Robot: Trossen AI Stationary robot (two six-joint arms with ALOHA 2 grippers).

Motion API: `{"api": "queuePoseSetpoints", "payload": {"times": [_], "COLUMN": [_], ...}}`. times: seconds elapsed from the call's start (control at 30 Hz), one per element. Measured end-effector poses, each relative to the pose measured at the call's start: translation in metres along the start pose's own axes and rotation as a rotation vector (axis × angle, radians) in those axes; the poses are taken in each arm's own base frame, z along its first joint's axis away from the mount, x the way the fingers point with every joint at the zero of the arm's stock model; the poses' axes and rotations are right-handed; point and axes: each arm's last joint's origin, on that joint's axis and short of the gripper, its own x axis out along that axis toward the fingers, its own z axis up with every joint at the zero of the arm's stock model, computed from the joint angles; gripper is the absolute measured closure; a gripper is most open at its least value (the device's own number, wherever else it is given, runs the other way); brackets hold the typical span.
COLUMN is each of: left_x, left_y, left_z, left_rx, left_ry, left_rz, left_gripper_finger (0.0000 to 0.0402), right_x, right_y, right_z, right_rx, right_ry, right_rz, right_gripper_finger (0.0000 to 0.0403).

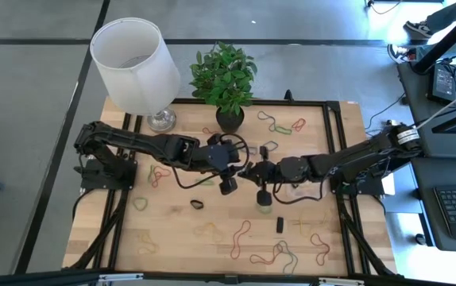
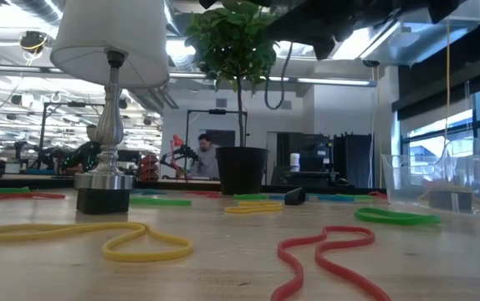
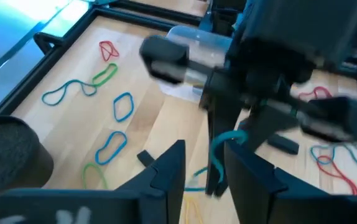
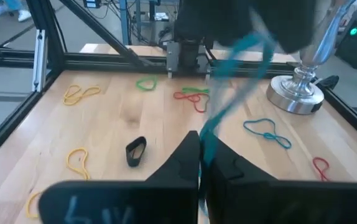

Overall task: Pick and place rubber bands into bin
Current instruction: Put the blue rubber band into the transparent bin

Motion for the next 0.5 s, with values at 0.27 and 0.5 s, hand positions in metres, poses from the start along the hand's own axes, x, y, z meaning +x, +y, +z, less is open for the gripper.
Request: {"api": "queuePoseSetpoints", "payload": {"times": [0.27, 0.5], "left_x": [-0.024, -0.052], "left_y": [0.008, 0.001], "left_z": [-0.008, -0.019], "left_rx": [-0.052, 0.01], "left_ry": [0.058, 0.068], "left_rz": [0.091, 0.159], "left_gripper_finger": [0.0287, 0.0313], "right_x": [-0.034, -0.087], "right_y": [-0.011, -0.03], "right_z": [0.013, 0.019], "right_rx": [0.059, 0.238], "right_ry": [0.056, 0.126], "right_rz": [-0.054, -0.203], "right_gripper_finger": [0.04, 0.0398]}}
